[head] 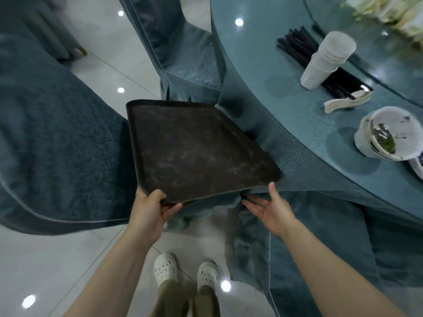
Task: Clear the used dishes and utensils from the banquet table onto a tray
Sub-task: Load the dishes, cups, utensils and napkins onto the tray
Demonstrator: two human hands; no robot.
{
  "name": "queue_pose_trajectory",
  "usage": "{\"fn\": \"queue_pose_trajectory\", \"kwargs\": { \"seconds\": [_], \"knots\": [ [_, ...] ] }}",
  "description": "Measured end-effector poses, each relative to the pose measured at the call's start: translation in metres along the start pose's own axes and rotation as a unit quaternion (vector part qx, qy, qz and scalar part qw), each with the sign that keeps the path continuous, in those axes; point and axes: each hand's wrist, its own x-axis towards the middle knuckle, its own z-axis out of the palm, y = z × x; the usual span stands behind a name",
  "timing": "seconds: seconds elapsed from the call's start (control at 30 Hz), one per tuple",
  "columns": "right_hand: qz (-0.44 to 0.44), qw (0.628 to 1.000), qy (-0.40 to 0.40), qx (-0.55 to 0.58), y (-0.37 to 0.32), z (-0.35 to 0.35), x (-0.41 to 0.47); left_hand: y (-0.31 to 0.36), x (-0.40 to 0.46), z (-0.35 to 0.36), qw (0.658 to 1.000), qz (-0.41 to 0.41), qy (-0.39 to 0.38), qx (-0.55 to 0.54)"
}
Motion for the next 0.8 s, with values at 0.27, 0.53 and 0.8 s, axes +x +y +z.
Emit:
{"fn": "queue_pose_trajectory", "kwargs": {
  "seconds": [0.27,0.53,0.8],
  "knots": [
    [0.046,0.998,-0.002,0.04,0.0,0.061,-0.037,0.1,-0.039,-0.008,0.986,0.101,-0.058,0.121],
    [0.022,0.998,-0.063,-0.004,-0.041,0.139,-0.101,0.198,-0.083,-0.033,0.974,0.207,-0.053,0.078],
    [-0.059,0.996,-0.059,0.017,-0.084,0.217,-0.153,0.282,-0.103,-0.057,0.955,0.279,-0.084,0.058]
  ]
}}
